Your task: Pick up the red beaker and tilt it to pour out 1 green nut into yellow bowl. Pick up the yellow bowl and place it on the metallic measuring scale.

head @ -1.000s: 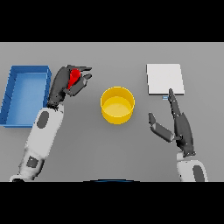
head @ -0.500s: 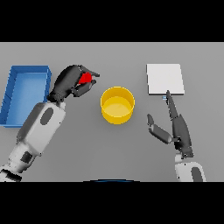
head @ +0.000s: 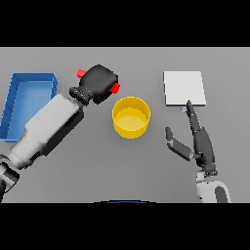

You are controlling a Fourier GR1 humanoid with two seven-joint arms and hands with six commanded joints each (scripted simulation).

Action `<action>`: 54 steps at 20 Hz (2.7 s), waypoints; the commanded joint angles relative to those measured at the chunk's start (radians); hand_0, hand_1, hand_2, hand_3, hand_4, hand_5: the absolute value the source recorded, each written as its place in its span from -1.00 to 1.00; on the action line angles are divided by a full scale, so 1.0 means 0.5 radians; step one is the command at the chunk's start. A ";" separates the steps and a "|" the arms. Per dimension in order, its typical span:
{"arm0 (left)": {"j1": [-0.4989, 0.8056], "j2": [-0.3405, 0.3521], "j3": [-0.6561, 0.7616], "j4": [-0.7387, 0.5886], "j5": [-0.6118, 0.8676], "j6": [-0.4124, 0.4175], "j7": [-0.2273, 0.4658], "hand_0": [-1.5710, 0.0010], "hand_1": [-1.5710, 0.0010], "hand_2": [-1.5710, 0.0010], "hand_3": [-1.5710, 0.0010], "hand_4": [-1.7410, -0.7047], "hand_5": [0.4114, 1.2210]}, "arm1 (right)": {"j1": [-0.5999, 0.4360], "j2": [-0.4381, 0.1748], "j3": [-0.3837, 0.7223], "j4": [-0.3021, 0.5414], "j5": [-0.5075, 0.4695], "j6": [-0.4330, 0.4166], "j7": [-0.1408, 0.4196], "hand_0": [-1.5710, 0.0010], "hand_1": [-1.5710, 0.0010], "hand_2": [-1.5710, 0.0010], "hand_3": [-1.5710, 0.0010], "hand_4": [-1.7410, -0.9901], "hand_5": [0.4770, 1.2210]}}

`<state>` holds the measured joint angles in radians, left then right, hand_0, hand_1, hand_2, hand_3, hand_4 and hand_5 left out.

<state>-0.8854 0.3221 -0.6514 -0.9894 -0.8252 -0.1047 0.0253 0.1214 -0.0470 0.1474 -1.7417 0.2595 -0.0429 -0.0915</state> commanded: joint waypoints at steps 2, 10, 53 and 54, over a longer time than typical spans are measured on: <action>-0.119 0.015 -0.132 0.044 -0.097 -0.126 0.003 -1.00 -1.00 -1.00 -1.00 -0.80 0.97 | -0.022 0.019 0.002 0.007 -0.001 -0.010 0.008 1.00 1.00 1.00 1.00 0.30 -0.43; -0.429 -0.033 -0.544 0.203 -0.292 -0.395 -0.067 -1.00 -1.00 -1.00 -1.00 -0.96 1.00 | 0.016 0.034 0.004 0.021 0.034 -0.052 -0.032 1.00 1.00 1.00 1.00 0.45 -0.54; -1.329 0.545 0.180 1.599 0.977 0.145 0.126 -1.00 -1.00 -1.00 -0.91 -1.00 1.00 | -0.080 0.056 -0.003 0.080 -0.042 -0.017 -0.087 1.00 1.00 1.00 1.00 0.76 -0.59; -1.244 0.577 0.225 1.604 1.068 0.198 0.162 -1.00 -1.00 -1.00 -0.93 -1.00 1.00 | -0.115 0.043 -0.019 0.099 -0.057 -0.007 -0.054 1.00 1.00 1.00 1.00 0.73 -0.57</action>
<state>-1.5053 0.6114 -0.5404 -0.1866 -0.2882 -0.0078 0.1072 0.0632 -0.0260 0.1377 -1.6926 0.2306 -0.0472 -0.1162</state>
